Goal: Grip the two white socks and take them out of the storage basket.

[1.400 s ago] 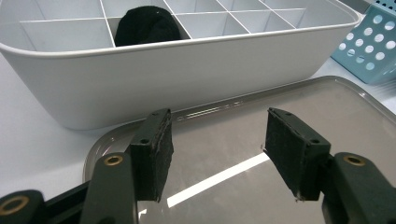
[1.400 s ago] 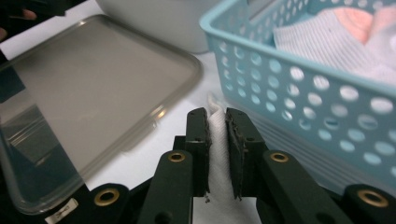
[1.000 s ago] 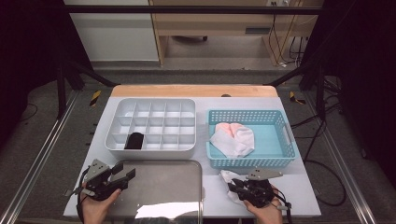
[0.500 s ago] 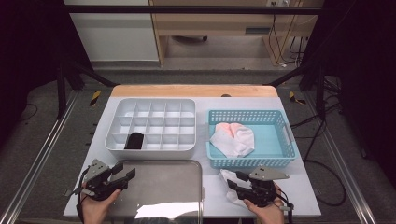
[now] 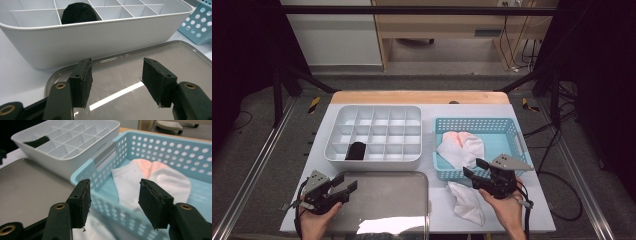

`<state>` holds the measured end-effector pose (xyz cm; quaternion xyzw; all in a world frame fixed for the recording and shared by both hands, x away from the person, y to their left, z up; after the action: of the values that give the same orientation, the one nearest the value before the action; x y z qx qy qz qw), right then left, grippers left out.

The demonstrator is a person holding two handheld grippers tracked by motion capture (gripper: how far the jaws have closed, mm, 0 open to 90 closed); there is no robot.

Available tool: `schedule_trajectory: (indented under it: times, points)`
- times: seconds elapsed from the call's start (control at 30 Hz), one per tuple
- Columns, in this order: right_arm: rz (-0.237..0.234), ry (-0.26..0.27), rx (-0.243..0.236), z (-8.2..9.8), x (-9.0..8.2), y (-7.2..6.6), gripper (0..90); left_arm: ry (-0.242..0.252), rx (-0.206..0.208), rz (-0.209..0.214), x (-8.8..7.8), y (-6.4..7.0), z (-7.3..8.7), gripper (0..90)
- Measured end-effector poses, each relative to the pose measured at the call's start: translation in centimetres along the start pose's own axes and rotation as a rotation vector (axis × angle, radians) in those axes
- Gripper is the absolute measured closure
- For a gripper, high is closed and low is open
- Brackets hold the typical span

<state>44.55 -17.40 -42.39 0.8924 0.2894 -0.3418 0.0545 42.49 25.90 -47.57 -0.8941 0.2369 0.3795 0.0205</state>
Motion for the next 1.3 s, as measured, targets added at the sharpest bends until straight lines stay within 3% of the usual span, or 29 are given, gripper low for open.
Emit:
schedule_trajectory:
  times: [0.43,0.67,1.17,1.3]
  points:
    - [0.06,-0.004,0.025,-5.0,2.5,2.4,44.3,-0.008,-0.001,0.0,0.2,-0.1,0.0,39.9]
    - [0.092,-0.024,0.04,-6.5,4.0,3.9,44.3,-0.006,0.0,0.0,0.2,-0.2,0.0,40.0]
    - [0.135,-0.123,0.039,-7.2,9.0,6.3,45.5,-0.012,0.0,0.002,0.4,-0.3,0.0,40.0]
    - [0.134,-0.123,0.057,-7.3,9.8,6.9,45.5,-0.014,-0.002,0.003,0.4,-0.3,0.0,40.0]
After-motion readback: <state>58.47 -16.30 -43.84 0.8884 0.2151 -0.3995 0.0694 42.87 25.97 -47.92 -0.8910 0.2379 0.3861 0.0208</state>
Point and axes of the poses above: each handheld gripper's, and its own axes: x roughly forward along the jaws, z roughly out of its underside, y roughly to its right, the point moved 5 cm from there along x, roughly forward along the jaws, and after that the axes turned 13 degrees about -y, right-handed, at the moved point
